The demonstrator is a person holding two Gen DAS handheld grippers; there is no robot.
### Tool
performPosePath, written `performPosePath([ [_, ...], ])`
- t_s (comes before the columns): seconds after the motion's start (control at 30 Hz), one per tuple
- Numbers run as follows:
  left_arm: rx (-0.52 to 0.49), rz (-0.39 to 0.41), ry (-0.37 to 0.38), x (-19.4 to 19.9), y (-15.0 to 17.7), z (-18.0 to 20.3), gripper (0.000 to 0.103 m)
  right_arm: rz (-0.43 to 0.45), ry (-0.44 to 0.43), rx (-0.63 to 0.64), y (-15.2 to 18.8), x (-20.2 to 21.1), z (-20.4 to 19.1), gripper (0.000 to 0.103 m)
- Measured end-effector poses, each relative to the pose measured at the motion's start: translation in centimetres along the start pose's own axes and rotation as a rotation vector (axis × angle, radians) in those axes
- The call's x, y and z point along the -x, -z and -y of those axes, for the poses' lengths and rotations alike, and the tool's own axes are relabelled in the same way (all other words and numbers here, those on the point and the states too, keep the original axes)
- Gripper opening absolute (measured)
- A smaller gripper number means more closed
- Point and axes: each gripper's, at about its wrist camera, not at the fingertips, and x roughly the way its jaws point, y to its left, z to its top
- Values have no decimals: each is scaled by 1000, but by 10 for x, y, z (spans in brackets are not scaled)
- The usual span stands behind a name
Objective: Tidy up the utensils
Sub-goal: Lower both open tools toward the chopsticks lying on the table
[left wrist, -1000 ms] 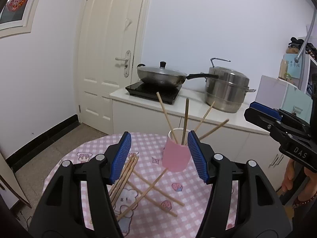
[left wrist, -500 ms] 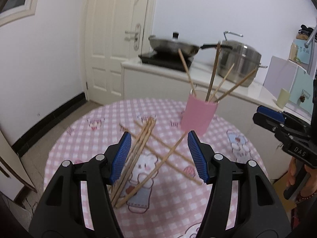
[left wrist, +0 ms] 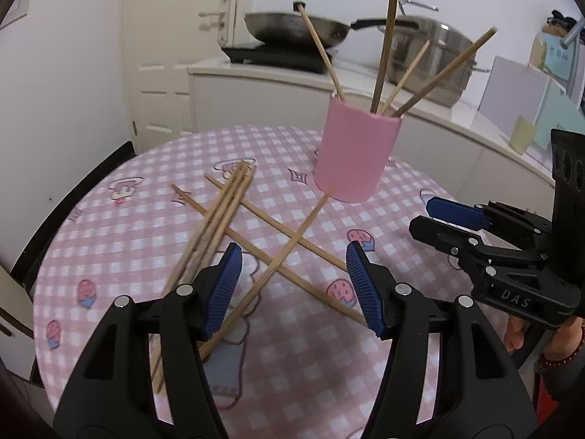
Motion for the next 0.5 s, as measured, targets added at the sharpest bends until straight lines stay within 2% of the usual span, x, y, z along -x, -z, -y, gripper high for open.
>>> performPosePath([
  [0.2, -35, -60, 7, -39, -15, 12, 59, -58, -17, -46, -1, -14, 12, 38],
  [0.3, -59, -83, 6, -53, -20, 18, 59, -83, -5, -56, -2, -19, 19, 44],
  [0.5, -105, -124, -11, -82, -31, 32, 59, -114, -7, -79, -3, -26, 31, 45],
])
